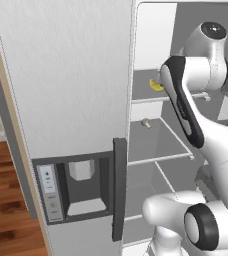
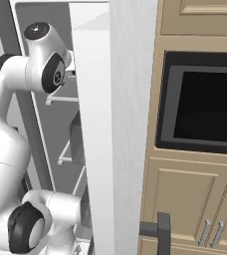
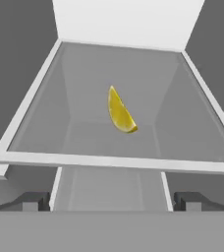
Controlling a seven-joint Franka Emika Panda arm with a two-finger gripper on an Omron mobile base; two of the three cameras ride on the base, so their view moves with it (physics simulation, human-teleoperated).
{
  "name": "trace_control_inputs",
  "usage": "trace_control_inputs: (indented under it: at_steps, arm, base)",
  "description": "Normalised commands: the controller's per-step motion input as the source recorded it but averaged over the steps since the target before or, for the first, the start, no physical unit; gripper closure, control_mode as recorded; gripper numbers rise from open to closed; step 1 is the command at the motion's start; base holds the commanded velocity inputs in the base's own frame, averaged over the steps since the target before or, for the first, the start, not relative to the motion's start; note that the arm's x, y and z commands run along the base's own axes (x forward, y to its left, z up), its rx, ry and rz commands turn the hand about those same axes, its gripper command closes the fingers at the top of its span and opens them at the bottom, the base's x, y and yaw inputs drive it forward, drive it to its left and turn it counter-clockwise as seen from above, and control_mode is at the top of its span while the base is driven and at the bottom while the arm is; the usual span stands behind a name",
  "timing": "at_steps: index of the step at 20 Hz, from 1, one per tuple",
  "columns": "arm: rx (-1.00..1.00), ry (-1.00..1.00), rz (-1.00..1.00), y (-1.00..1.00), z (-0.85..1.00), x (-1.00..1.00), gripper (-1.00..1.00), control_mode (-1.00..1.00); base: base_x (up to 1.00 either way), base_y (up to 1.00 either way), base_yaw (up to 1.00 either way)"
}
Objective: Take the lemon wedge from the fridge and place it on the plate with fish on the dining counter.
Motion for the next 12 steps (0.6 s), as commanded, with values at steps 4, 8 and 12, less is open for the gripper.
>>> trace_control_inputs:
  at_steps: [4, 8, 12]
  arm:
    - [-0.10, 0.00, 0.05, 0.07, -0.36, 0.23, -1.00, -1.00]
    - [-0.01, 0.00, 0.06, -0.11, -0.14, 0.44, -1.00, -1.00]
    - [0.00, 0.00, 0.14, -0.39, -0.19, 0.32, -1.00, -1.00]
  base:
    - [0.00, 0.00, 0.00]
    - [0.00, 0.00, 0.00]
    - [0.00, 0.00, 0.00]
